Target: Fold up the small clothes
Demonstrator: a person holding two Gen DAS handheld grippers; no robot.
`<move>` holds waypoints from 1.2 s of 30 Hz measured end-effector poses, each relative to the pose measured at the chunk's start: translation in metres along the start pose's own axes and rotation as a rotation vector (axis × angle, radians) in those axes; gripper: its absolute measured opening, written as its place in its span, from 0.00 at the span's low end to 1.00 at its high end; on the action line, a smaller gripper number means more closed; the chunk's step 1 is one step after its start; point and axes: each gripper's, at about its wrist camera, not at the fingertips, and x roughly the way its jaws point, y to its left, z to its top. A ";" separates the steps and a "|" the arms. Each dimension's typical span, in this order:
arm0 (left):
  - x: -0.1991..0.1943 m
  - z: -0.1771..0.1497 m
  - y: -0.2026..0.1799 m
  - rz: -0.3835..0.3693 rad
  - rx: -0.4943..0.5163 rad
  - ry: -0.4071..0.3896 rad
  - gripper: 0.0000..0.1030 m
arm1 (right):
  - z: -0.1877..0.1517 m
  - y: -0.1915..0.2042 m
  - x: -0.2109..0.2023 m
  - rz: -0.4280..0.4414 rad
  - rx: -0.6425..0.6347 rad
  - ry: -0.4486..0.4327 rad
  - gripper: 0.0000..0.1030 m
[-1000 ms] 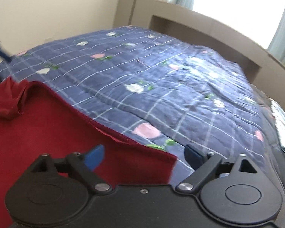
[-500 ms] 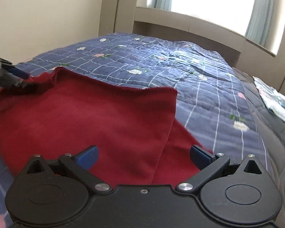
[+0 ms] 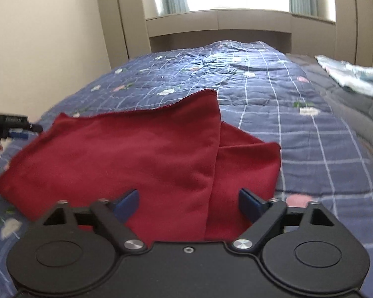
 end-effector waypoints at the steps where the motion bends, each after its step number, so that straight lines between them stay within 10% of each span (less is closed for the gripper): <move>1: -0.008 -0.005 0.003 0.006 -0.004 -0.014 0.88 | -0.001 0.000 -0.001 0.001 0.016 0.000 0.76; 6: -0.047 -0.039 0.009 0.037 0.011 -0.062 0.97 | -0.009 -0.001 -0.006 0.001 0.088 -0.006 0.60; 11: -0.064 -0.071 0.018 0.035 0.013 -0.042 0.91 | -0.016 0.002 -0.007 -0.028 0.109 0.008 0.09; 19: -0.060 -0.075 0.049 -0.006 -0.179 -0.010 0.79 | -0.022 0.007 -0.014 -0.081 0.080 0.006 0.06; 24: -0.057 -0.074 0.053 -0.027 -0.192 -0.035 0.82 | -0.022 0.019 -0.014 -0.124 0.001 -0.010 0.22; 30: -0.034 -0.070 0.055 0.049 -0.187 0.006 0.61 | 0.010 0.028 0.001 -0.115 -0.126 -0.058 0.75; 36: -0.041 -0.066 0.046 0.102 -0.171 -0.037 0.72 | 0.050 0.038 0.052 -0.013 -0.239 -0.050 0.83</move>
